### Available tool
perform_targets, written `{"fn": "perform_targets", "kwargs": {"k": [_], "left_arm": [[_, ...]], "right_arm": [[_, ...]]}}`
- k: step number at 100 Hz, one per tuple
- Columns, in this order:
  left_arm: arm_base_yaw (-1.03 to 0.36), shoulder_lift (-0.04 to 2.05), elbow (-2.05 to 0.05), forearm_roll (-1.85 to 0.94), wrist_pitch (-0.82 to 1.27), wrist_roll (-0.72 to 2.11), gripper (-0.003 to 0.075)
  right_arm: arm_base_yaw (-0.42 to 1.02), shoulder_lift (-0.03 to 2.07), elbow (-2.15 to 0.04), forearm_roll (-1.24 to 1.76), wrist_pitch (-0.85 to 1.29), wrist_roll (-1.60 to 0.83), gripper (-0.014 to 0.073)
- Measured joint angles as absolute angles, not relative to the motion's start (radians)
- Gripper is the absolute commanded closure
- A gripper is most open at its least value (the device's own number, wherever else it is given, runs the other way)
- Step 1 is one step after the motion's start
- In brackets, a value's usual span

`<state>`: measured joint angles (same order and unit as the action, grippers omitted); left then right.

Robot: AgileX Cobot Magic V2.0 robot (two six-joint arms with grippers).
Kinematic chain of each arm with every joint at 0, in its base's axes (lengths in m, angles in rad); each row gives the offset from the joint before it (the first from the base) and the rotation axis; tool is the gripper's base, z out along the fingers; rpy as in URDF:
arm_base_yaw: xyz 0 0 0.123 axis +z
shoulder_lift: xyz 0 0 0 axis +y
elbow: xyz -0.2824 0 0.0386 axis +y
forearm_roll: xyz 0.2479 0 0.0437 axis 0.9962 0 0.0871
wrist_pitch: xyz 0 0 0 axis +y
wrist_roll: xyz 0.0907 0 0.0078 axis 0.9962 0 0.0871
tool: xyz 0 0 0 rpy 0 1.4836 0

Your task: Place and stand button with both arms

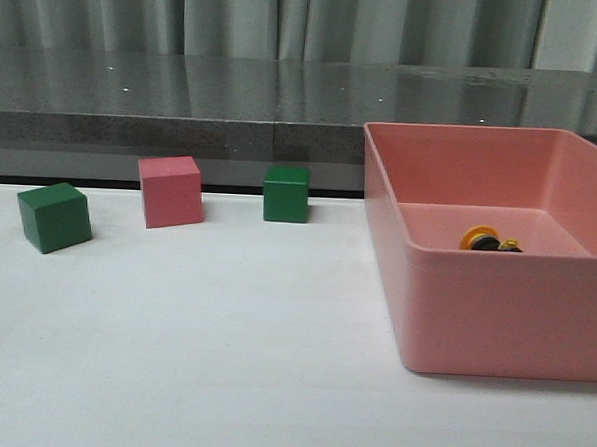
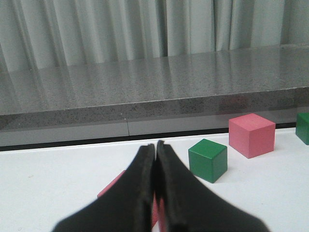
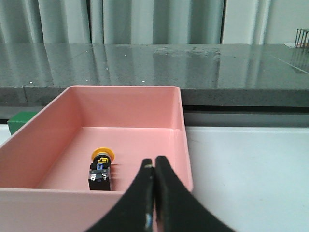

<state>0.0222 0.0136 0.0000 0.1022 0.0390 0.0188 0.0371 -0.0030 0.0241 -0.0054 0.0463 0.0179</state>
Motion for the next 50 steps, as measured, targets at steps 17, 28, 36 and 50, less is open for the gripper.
{"fn": "perform_targets", "kwargs": {"k": [17, 28, 36, 50], "left_arm": [[0.022, 0.014, 0.000, 0.102, 0.039, 0.019, 0.0740], [0.022, 0.014, 0.000, 0.102, 0.039, 0.019, 0.0740], [0.022, 0.014, 0.000, 0.102, 0.039, 0.019, 0.0740], [0.022, 0.014, 0.000, 0.102, 0.039, 0.019, 0.0740]], "right_arm": [[0.037, -0.003, 0.024, -0.005, -0.014, 0.020, 0.0670], [0.037, -0.003, -0.003, -0.005, 0.012, 0.033, 0.0670], [0.039, 0.024, -0.093, -0.005, 0.109, 0.036, 0.0670], [0.073, 0.155, -0.323, -0.005, 0.294, 0.037, 0.0670]]}}
